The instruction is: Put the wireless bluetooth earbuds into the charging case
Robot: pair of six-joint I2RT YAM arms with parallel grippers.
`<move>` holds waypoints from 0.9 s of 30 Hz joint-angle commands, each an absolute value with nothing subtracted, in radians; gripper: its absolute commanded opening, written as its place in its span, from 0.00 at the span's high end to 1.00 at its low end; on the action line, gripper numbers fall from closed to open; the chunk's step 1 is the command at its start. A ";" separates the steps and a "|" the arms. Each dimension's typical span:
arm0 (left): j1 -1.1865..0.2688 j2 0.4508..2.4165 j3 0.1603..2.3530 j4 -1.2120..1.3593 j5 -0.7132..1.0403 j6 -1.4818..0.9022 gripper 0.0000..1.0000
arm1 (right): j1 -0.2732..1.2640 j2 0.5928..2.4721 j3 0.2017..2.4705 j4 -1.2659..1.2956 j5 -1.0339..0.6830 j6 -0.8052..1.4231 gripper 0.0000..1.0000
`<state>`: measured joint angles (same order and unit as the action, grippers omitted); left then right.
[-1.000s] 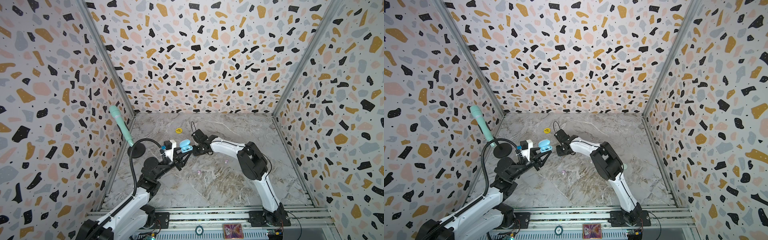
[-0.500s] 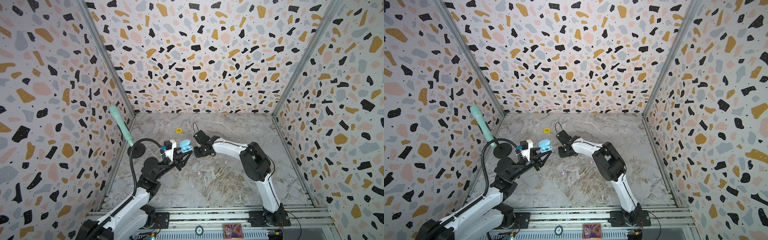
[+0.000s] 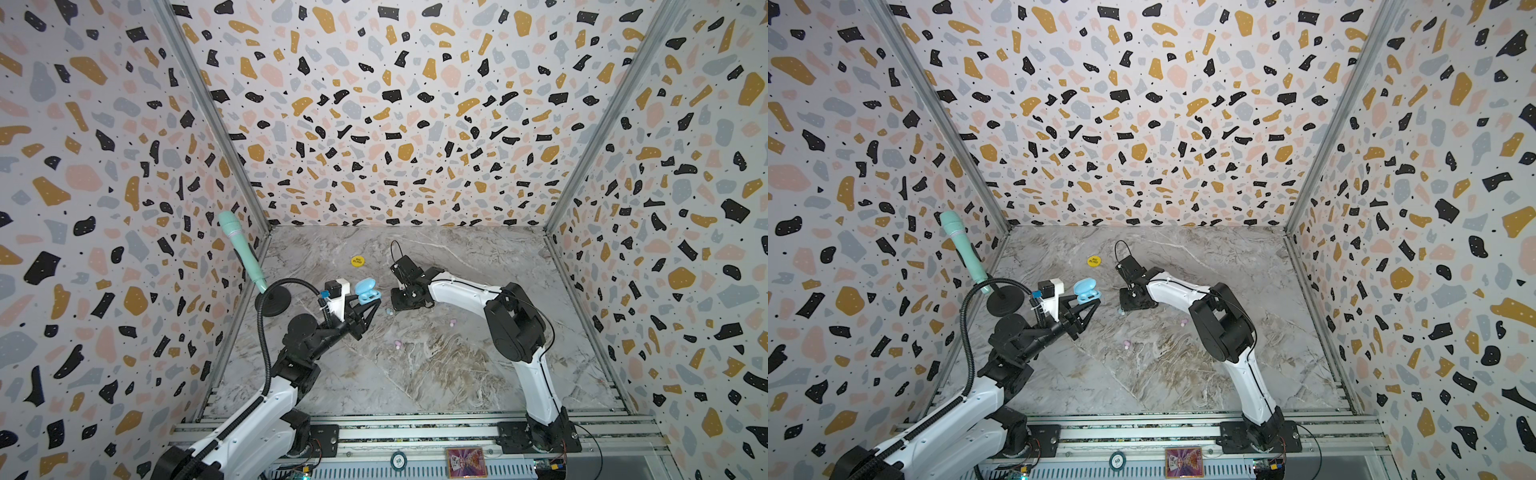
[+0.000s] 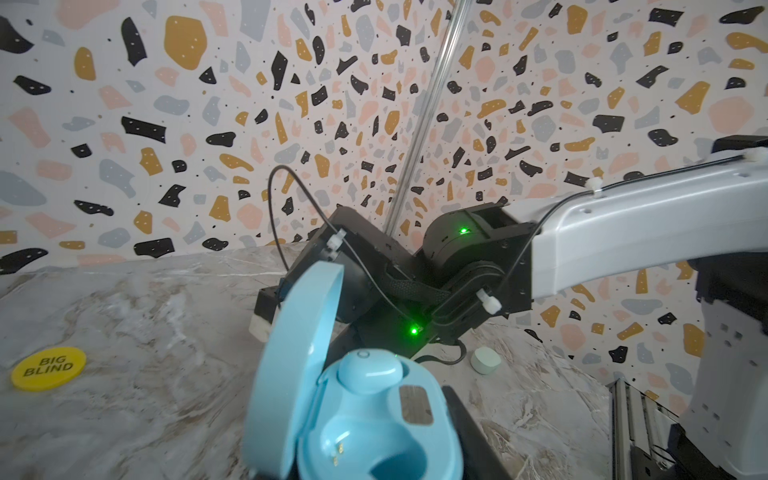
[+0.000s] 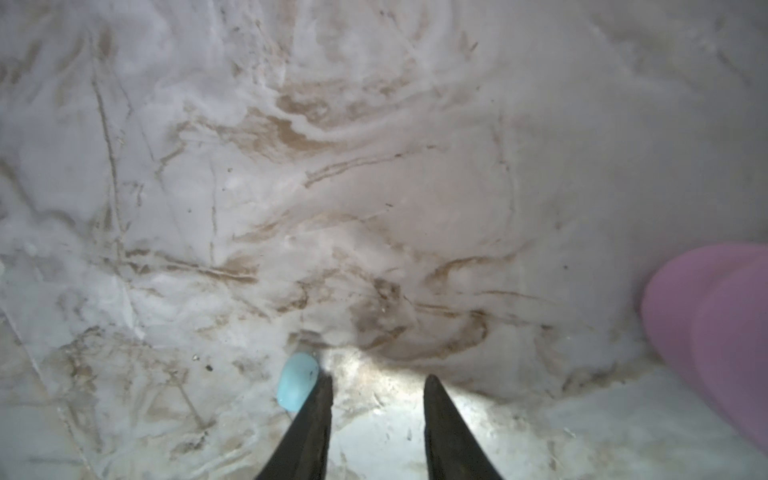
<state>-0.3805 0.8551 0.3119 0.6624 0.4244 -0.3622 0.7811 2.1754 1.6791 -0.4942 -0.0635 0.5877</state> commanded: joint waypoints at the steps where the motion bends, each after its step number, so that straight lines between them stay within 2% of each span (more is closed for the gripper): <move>1: -0.374 0.840 0.364 0.578 0.342 -0.353 0.88 | 0.800 2.144 1.749 -0.547 -0.067 0.606 0.61; 19: -0.371 0.818 0.375 0.505 0.311 -0.341 0.87 | 0.836 2.321 1.978 -0.721 -0.014 0.614 0.61; 27: -0.369 0.807 0.364 0.513 0.311 -0.346 0.87 | 0.847 2.352 2.005 -0.753 -0.003 0.614 0.65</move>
<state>-0.3752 0.8227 0.3458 0.4755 0.3122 -0.3531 0.8375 2.3505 1.9713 -0.6991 -0.0261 0.6064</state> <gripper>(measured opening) 0.430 0.348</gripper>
